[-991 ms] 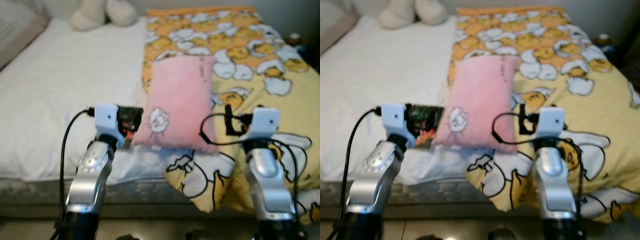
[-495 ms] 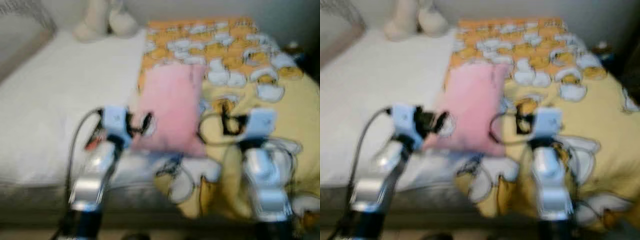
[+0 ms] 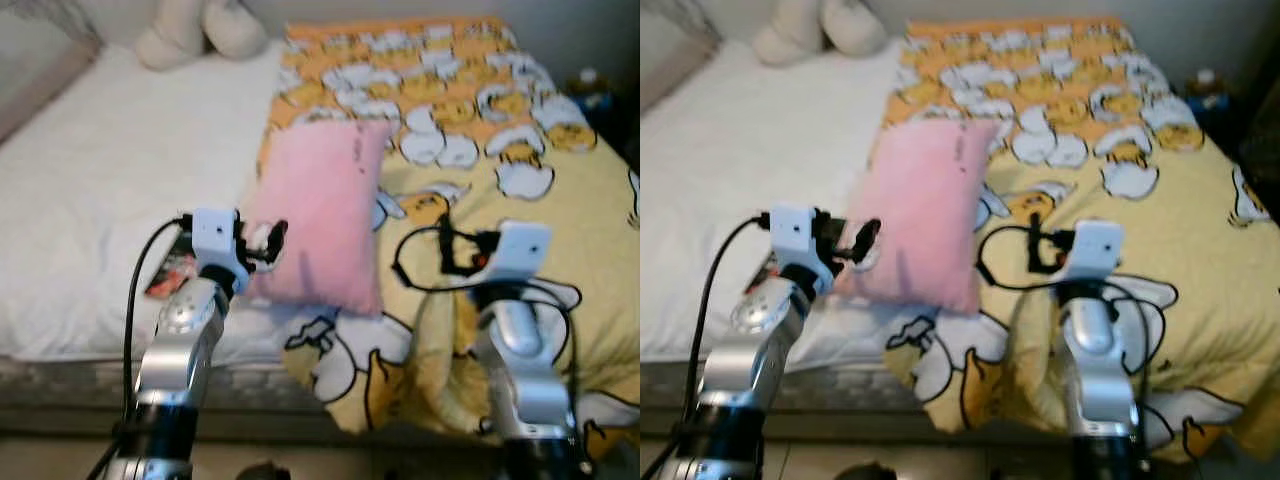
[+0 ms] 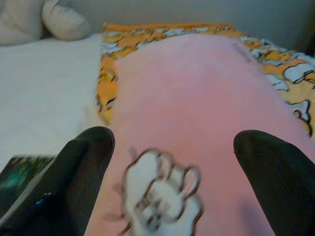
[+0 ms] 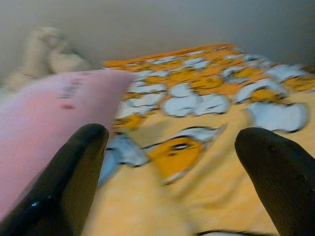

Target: Clean up the room

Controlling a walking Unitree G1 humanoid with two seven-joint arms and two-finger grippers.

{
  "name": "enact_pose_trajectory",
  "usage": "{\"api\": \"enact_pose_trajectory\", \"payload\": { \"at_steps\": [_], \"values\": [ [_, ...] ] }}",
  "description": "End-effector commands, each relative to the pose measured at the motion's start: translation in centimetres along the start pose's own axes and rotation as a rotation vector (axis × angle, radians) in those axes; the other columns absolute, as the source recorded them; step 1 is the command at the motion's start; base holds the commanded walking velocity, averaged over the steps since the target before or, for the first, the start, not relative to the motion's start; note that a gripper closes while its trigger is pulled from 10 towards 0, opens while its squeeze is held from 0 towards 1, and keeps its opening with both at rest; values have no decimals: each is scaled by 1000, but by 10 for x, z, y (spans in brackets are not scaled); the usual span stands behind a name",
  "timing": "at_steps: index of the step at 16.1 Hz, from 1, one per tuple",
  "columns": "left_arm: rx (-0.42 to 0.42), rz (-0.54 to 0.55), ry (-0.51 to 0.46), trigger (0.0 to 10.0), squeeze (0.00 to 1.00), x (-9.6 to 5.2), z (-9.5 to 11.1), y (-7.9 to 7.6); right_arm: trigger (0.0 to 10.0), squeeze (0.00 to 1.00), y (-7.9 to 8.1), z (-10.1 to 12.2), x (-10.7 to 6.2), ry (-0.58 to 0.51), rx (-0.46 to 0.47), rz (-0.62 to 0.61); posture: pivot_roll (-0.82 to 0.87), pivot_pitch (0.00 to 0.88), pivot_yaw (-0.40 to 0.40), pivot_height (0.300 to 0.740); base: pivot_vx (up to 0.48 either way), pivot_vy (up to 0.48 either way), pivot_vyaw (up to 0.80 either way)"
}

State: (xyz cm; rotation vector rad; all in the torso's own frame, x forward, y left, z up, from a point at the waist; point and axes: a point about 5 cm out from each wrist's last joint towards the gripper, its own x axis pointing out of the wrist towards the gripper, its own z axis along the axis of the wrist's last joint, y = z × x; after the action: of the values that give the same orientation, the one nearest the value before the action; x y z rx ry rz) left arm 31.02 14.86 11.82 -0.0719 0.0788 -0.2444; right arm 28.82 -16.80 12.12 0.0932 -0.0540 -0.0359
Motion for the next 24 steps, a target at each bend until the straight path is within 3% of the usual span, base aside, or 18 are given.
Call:
{"api": "enact_pose_trajectory", "payload": {
  "at_steps": [1, 4, 6, 9, 11, 13, 14, 15, 16, 18, 20, 24],
  "values": [
    [-16, 11, 33, 10000, 0, 2, -3, 6, 10000, 0, 3, 0, 4, 19, 44, 14, -165, 0, 98, 703, 0, 0, 0],
    [-90, -25, 103, 10000, 0, 16, -17, 14, 10000, 0, 10, -1, 22, 63, 186, 36, -157, 0, 94, 703, 0, 0, 0],
    [-141, -56, 153, 10000, 0, 26, -27, 14, 10000, 0, 10, -8, 32, 94, 196, 46, -159, 0, 92, 703, 0, 0, 0],
    [-93, -3, 137, 10000, 0, 32, -22, 28, 10000, 0, 7, -16, 40, 128, 146, 59, -166, 0, 103, 703, 0, 0, 0],
    [37, 29, 8, 10000, 0, 25, 1, 40, 10000, 0, 7, -4, 30, 41, 16, 64, -160, 0, 91, 703, 0, 0, 0],
    [59, 28, -128, 10000, 0, 3, 25, 29, 10000, 0, 6, 12, 7, -79, -122, 20, -141, 0, 82, 703, 0, 0, 0],
    [66, 35, -147, 10000, 0, -1, 28, 28, 10000, 0, 7, 14, 4, -97, -140, 23, -132, 0, 79, 703, 0, 0, 0],
    [42, 63, -175, 10000, 0, -16, 33, 18, 10000, 0, 6, 16, -9, -121, -132, 0, -116, 0, 59, 703, 0, 0, 0],
    [27, 45, -168, 10000, 0, -17, 30, 11, 10000, 0, 4, 13, -10, -113, -128, -13, -113, 0, 53, 703, 0, 0, 0],
    [17, -37, -127, 10000, 0, -13, 21, -6, 10000, 0, 7, 8, -5, -96, -125, -9, -108, 0, 44, 703, 225, 0, 0],
    [57, -77, -109, 10000, 0, -5, 25, -15, 10000, 0, 14, 8, 1, -92, -122, 7, -76, 0, 30, 703, 457, 0, 0],
    [79, -152, -77, 10000, 0, 4, 31, -22, 10000, 0, 21, 6, 13, -86, -110, 20, -64, 0, 32, 703, 466, 0, 0]
  ]
}}
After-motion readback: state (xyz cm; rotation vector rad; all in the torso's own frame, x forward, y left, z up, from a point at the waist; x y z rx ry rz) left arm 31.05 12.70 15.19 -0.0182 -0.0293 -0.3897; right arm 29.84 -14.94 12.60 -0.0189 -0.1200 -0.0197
